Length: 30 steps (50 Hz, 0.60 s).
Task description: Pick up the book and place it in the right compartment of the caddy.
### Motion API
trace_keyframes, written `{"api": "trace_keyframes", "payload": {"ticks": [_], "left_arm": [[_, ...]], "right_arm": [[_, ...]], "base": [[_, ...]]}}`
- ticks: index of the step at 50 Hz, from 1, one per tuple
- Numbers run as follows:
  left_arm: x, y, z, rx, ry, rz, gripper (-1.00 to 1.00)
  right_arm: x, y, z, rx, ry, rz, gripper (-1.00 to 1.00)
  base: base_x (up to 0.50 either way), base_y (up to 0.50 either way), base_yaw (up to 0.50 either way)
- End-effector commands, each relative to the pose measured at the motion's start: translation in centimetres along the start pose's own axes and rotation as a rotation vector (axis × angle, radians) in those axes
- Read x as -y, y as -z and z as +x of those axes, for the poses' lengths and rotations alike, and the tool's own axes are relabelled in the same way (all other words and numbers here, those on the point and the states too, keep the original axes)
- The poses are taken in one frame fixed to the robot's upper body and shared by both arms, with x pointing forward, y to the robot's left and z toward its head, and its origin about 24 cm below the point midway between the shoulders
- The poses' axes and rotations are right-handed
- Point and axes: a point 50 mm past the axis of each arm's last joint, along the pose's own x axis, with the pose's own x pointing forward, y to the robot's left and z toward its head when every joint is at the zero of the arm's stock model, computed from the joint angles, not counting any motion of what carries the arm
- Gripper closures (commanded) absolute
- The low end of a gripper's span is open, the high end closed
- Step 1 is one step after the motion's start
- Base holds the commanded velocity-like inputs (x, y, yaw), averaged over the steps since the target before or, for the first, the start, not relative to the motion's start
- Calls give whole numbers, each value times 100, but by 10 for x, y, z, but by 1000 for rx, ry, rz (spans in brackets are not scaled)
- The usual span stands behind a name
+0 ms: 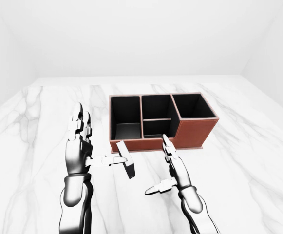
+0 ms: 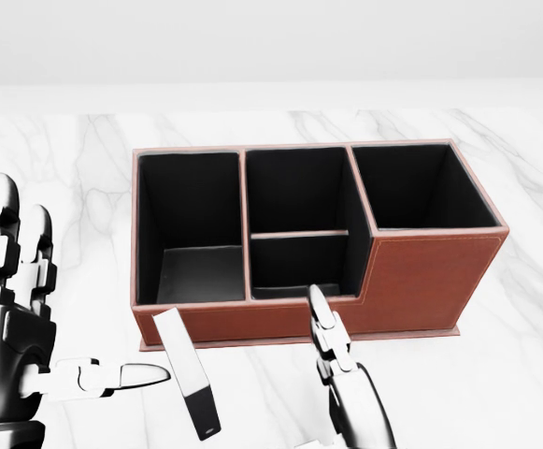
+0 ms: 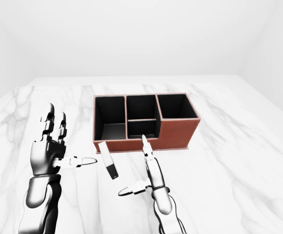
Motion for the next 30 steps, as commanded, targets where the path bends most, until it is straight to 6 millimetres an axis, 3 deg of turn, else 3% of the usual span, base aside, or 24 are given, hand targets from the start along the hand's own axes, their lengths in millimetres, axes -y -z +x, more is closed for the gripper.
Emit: {"api": "trace_keyframes", "payload": {"ticks": [1,19,30], "left_arm": [[1,3,-2,-14,12,-8,-100],[2,7,-2,-32,17,-9,-100],[2,6,-2,-29,22,-9,-100]], "right_arm": [[-7,16,1,-68,-27,-17,-100],[-16,23,6,-93,-50,-55,-100],[-9,29,18,-119,-29,-68,-100]], "base": [[0,0,0],[0,0,0],[0,0,0]]}}
